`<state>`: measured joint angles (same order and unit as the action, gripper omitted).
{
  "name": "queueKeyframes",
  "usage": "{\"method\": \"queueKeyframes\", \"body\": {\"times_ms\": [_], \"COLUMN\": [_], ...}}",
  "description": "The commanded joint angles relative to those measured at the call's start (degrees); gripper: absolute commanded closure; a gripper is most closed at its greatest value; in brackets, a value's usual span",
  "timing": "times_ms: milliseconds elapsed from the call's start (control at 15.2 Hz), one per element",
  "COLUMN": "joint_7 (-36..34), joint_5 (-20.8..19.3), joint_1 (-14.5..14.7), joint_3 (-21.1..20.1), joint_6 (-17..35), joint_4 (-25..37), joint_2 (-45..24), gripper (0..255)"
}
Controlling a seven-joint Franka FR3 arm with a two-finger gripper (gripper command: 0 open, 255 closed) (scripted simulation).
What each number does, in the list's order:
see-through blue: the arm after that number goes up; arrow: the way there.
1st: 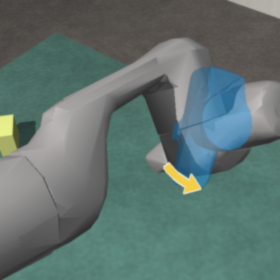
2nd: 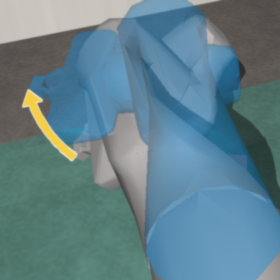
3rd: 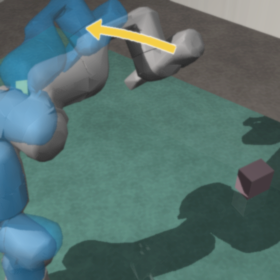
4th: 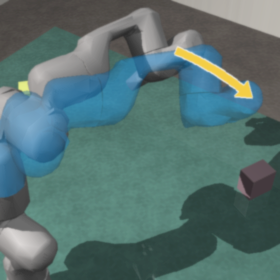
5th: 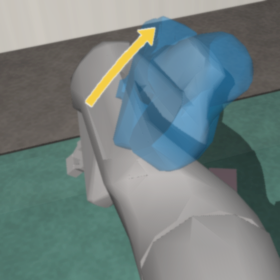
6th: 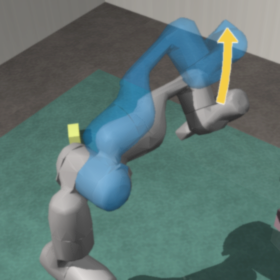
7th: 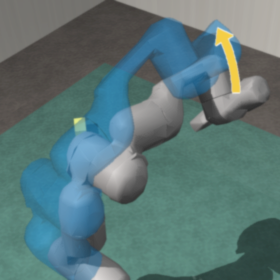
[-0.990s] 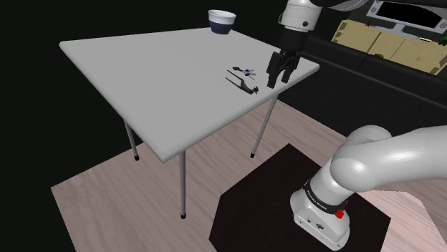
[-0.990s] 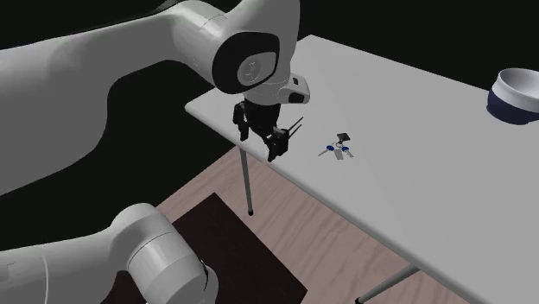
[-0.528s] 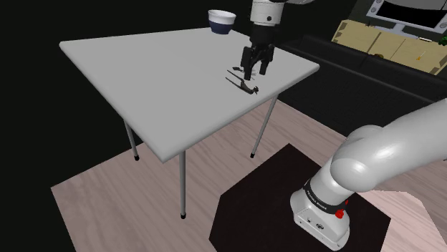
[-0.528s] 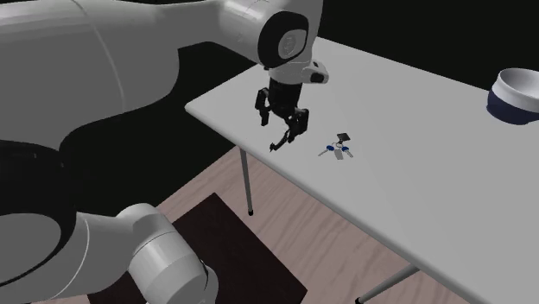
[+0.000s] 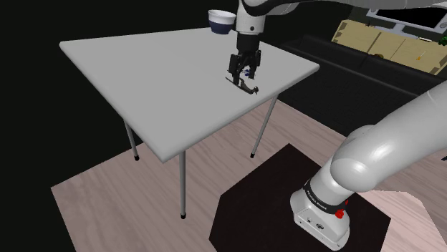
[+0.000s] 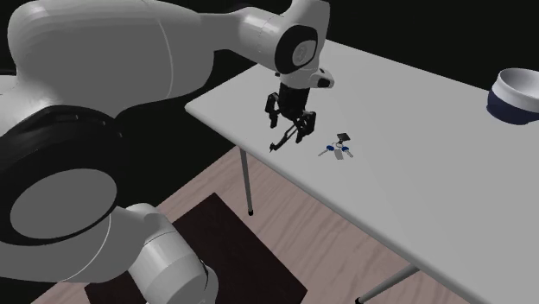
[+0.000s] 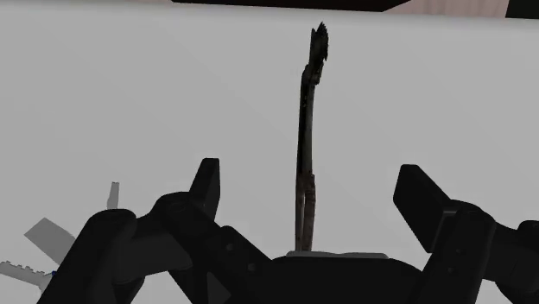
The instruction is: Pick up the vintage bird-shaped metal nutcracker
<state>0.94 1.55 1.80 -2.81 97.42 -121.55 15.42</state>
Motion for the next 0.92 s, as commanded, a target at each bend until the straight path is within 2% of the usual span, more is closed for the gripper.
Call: {"method": "queueKeyframes", "body": {"times_ms": [0,198,264,858], "joint_7": [-0.05,-0.05,-0.06,-0.05], "joint_5": [0.03,0.03,0.04,0.03], "joint_1": [0.04,0.04,0.05,0.04], "joint_3": [-0.06,-0.07,-0.08,-0.07], "joint_6": [1.68,2.13,2.05,2.13], "joint_4": [-1.49,-1.88,-1.83,-1.88], "joint_2": [-0.17,-0.23,-0.2,-0.23], "gripper": [0,0,255,255]}}
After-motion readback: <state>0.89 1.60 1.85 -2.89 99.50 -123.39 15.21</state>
